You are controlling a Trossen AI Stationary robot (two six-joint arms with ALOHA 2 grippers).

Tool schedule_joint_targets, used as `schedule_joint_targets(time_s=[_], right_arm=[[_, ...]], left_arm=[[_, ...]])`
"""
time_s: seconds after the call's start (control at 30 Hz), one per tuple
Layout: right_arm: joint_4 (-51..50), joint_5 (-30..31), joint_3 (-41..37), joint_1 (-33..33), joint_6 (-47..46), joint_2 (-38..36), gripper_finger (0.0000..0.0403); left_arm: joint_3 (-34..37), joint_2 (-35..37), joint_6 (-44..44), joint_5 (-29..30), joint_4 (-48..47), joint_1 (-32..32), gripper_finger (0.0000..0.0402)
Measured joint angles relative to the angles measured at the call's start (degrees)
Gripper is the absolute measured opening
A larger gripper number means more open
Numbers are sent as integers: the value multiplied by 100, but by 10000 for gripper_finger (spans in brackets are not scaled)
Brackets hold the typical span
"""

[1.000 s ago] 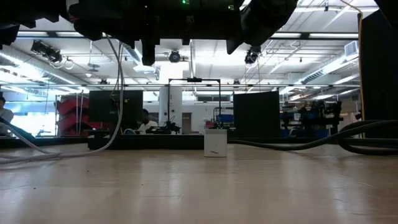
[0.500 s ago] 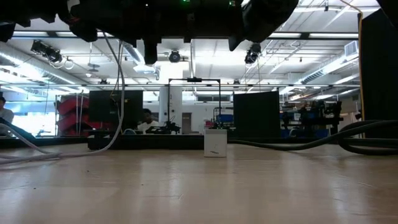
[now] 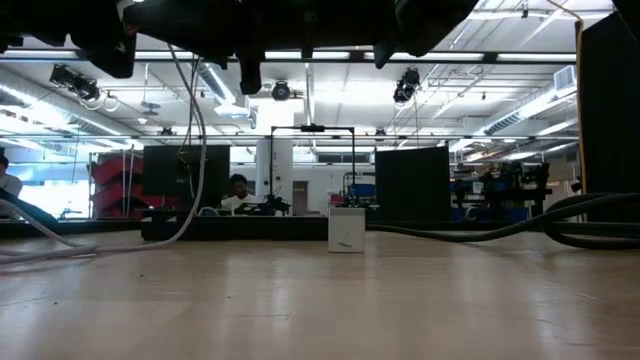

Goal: Insert USB
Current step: Insert the charger cable into the charger adapter

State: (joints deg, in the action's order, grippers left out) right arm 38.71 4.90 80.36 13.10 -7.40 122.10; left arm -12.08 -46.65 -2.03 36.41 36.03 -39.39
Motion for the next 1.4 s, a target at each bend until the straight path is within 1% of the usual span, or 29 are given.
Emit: schedule_joint_targets(time_s=[0.2,0.33,0.47,0.87,0.93,0.97,1.07,1.1,1.3,1.4], right_arm=[[3,18,0,0,7,0,0],[43,31,0,0,9,-2,0],[24,29,0,2,9,0,0],[21,24,0,0,-4,0,0],[6,22,0,2,-7,0,0],[8,22,0,2,-8,-1,0],[5,-14,0,-1,-42,0,0],[3,-22,0,-9,-55,0,0],[-85,-310,0,-90,-291,0,0],[-248,-368,0,-133,-353,0,9]], left_arm=[[-1,49,-16,43,-130,-15,118],[0,321,10,100,-187,-17,118],[0,561,4,128,-516,-98,118],[28,761,-122,316,-822,-320,115],[28,754,-120,318,-841,-316,98],[28,748,-118,324,-837,-316,84],[28,721,-44,349,-839,-311,22],[28,723,-10,351,-836,-311,12],[28,721,23,362,-814,-311,2],[28,721,27,386,-747,-309,2]])
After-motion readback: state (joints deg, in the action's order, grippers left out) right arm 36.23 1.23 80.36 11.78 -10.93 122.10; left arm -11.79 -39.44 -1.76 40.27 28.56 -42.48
